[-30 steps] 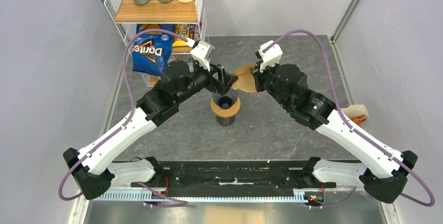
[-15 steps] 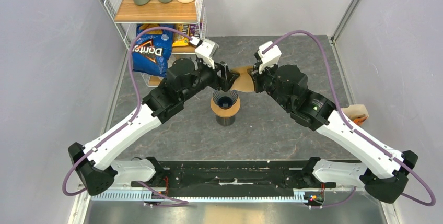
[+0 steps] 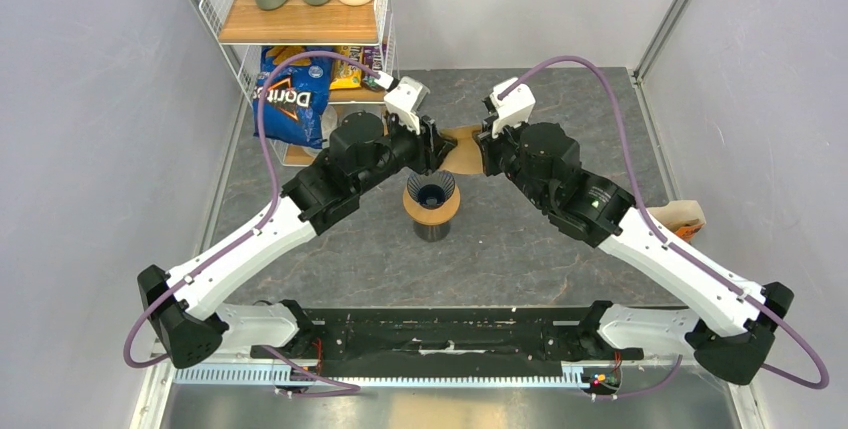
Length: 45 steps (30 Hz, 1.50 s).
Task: Place the coffee filter in the dripper
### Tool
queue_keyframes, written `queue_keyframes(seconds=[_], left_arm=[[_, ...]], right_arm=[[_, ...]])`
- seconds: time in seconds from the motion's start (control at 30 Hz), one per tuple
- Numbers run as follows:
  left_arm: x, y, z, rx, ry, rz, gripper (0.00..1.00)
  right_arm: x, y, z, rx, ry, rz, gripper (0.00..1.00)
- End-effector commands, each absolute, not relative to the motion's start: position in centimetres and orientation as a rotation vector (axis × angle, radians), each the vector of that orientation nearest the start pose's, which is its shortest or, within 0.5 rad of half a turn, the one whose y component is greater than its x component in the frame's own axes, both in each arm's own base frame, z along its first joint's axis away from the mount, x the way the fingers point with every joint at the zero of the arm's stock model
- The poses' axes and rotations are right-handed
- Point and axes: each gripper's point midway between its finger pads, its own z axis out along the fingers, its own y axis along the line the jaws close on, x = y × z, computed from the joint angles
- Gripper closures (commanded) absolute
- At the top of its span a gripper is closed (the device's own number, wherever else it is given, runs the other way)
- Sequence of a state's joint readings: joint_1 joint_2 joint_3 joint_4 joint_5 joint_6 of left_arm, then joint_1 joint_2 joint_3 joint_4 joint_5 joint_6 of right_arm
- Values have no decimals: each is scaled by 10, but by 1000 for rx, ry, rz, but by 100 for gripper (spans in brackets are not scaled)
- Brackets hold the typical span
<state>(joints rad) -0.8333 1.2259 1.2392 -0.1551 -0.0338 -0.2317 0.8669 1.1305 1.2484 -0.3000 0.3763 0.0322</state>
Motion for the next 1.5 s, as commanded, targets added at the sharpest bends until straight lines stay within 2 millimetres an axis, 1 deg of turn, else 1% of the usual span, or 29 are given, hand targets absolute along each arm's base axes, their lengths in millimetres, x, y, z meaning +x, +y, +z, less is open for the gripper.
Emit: queue_keyframes(seconds=[0.0, 0.07, 0.13, 0.23, 0.33, 0.37, 0.47, 0.5, 0.57, 0.67, 0.77, 0.8, 0.87, 0.93, 1.07, 1.1, 1.13, 1.2, 1.23, 1.27, 1.3, 1.33, 1.47], left_arm=[[279, -310, 379, 461, 1624, -766, 59], [278, -311, 381, 473, 1618, -770, 63], [275, -313, 381, 494, 1613, -773, 71], [274, -313, 378, 508, 1611, -761, 79], [273, -314, 375, 519, 1613, -759, 80], [272, -314, 375, 523, 1612, -760, 75], [271, -314, 374, 523, 1614, -759, 51], [272, -314, 373, 526, 1615, -757, 48], [272, -314, 372, 524, 1617, -755, 49], [274, -314, 371, 512, 1624, -747, 58], [278, -313, 368, 503, 1633, -724, 64], [278, -313, 367, 503, 1636, -723, 68], [277, -315, 367, 518, 1632, -732, 81], [275, -316, 370, 529, 1623, -745, 88], [274, -314, 378, 520, 1604, -745, 97], [274, -312, 380, 513, 1600, -742, 98], [273, -313, 381, 521, 1593, -744, 95], [271, -314, 384, 541, 1579, -752, 75], [269, -314, 384, 545, 1577, -754, 61], [269, -314, 383, 546, 1578, -752, 55], [270, -312, 381, 541, 1585, -747, 51], [270, -311, 379, 534, 1593, -741, 49], [273, -305, 371, 501, 1624, -716, 49]], right_arm=[[291, 245, 378, -381, 1651, 365, 100], [292, 244, 378, -377, 1652, 360, 100], [292, 245, 380, -376, 1648, 361, 100], [293, 245, 381, -373, 1647, 361, 100], [294, 245, 382, -365, 1644, 359, 100], [295, 245, 382, -359, 1645, 355, 100], [295, 244, 384, -351, 1640, 356, 100], [295, 244, 385, -349, 1640, 356, 100], [295, 245, 384, -348, 1641, 359, 100], [294, 246, 384, -345, 1644, 376, 100], [293, 246, 383, -338, 1650, 384, 100], [294, 246, 383, -335, 1653, 383, 100], [293, 247, 381, -339, 1658, 387, 100], [293, 249, 378, -352, 1666, 392, 100], [291, 251, 368, -393, 1678, 384, 100], [290, 250, 366, -399, 1681, 382, 100], [290, 250, 365, -403, 1683, 381, 100], [289, 250, 364, -406, 1686, 379, 100], [289, 250, 365, -404, 1685, 378, 100], [289, 250, 366, -403, 1681, 380, 100], [290, 249, 368, -398, 1677, 377, 100], [291, 249, 370, -391, 1673, 373, 100], [295, 245, 376, -358, 1661, 353, 100]])
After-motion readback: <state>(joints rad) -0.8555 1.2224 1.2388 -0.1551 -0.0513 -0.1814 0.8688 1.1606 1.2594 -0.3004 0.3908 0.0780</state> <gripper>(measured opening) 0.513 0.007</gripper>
